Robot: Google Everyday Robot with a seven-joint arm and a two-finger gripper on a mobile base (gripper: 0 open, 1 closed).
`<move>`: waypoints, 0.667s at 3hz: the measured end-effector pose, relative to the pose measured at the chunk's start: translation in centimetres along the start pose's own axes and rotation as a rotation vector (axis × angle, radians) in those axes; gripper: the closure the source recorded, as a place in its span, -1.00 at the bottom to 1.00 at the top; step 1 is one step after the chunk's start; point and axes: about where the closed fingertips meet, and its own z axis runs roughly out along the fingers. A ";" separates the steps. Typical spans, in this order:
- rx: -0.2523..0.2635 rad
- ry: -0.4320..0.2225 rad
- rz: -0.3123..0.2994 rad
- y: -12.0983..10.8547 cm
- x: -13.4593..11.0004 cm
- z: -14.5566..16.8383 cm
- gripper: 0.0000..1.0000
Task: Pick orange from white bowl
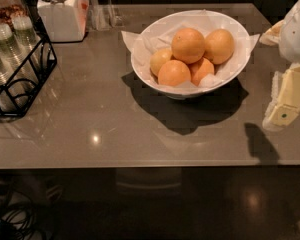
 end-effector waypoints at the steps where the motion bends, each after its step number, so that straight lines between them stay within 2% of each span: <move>1: 0.000 0.000 0.000 0.0 0.0 0.0 -1.00; 2: 0.016 -0.042 -0.008 -0.9 -0.9 -0.6 -1.00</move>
Offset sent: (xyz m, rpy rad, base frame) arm 0.0207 0.0097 0.0179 0.0785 -0.0421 0.0364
